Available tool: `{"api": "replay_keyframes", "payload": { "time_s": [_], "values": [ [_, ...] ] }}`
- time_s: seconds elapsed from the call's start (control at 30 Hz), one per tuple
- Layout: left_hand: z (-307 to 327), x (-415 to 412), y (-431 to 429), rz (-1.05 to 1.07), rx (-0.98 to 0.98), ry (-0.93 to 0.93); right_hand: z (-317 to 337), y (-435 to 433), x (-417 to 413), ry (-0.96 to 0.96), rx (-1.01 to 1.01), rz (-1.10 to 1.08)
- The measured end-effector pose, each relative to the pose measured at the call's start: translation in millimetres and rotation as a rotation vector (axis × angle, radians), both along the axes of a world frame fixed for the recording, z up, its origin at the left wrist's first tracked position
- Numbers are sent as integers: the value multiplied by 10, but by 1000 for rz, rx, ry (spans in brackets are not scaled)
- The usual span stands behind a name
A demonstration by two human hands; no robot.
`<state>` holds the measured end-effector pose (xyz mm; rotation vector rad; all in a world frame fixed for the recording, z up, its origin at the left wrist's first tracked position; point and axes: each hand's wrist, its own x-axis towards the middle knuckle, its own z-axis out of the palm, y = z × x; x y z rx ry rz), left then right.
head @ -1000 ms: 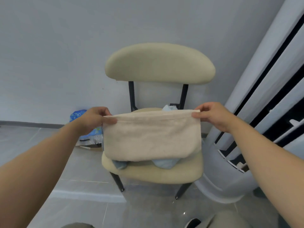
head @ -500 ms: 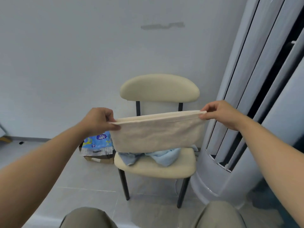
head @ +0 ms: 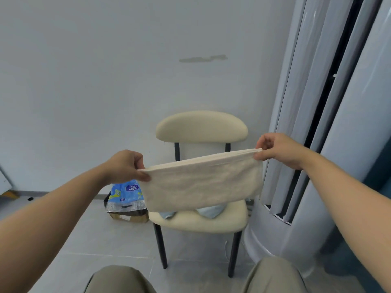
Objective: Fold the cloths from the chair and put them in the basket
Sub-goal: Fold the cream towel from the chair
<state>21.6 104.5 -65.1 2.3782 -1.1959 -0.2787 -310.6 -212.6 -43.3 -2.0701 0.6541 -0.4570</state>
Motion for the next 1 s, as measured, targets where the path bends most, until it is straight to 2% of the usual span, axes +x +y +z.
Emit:
{"api": "replay_keyframes", "payload": {
  "time_s": [0.07,0.13,0.27,0.33,0.4,0.47,0.6,0.63,0.7,0.77,0.83,1.0],
  "values": [
    [2,-41,2,-34,17,-63,62,66,-9,16,-36,20],
    [-15,-67,12,-84,61,-60,130,141,-4,83,-154,22],
    [-151,-147,-22,-119,232,-98,289,257,41,155,-354,24],
    [-200,-188,-43,-102,250,-107,373,317,51,153,-392,14],
    [-223,-195,-30,-82,220,-41,422,353,41,91,-318,8],
    [-259,-158,23,-70,124,118,427,334,19,-6,-198,-14],
    [-290,-129,143,-88,-365,838,344,287,-11,-234,-52,-145],
    [-272,-158,140,-92,-474,942,298,291,2,-308,-10,-172],
    [-220,-283,67,-57,-630,1010,181,313,59,-414,32,-251],
    [-199,-397,-65,62,-750,969,61,352,150,-480,50,-342],
    [-210,-459,-206,221,-842,839,-31,422,232,-500,35,-422],
    [-217,-615,-327,437,-911,414,-201,593,270,-484,-233,-522]
  ]
}}
